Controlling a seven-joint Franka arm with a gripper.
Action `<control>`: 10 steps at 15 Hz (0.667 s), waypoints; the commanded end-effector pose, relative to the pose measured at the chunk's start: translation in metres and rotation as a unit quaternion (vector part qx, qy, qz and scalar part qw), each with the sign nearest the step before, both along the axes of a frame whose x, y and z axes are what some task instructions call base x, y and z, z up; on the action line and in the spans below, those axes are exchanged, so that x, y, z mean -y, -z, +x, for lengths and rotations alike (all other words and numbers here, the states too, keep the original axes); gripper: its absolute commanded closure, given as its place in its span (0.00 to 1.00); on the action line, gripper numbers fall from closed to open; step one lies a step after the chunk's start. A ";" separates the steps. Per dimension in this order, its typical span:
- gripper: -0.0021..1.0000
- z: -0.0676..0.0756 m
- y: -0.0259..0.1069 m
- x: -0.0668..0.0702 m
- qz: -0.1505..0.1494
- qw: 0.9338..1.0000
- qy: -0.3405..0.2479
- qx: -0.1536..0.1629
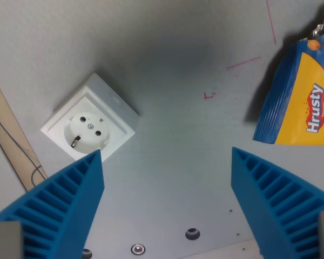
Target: Rotate around base positive z
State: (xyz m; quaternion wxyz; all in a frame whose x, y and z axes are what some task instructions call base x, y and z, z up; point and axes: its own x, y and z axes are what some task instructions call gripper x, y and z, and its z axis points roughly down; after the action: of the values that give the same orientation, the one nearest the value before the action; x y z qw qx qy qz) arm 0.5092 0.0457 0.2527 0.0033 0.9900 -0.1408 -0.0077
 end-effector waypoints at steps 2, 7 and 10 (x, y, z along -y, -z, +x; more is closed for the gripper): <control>0.00 0.000 -0.002 0.000 0.000 1.000 -0.013 0.002; 0.00 0.000 -0.002 0.000 0.000 0.999 -0.047 0.002; 0.00 0.000 -0.002 0.000 0.000 0.998 -0.067 0.002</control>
State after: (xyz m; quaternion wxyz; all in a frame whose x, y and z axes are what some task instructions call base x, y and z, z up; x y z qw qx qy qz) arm 0.5092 0.0459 0.2527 0.0032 0.9929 -0.1185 -0.0078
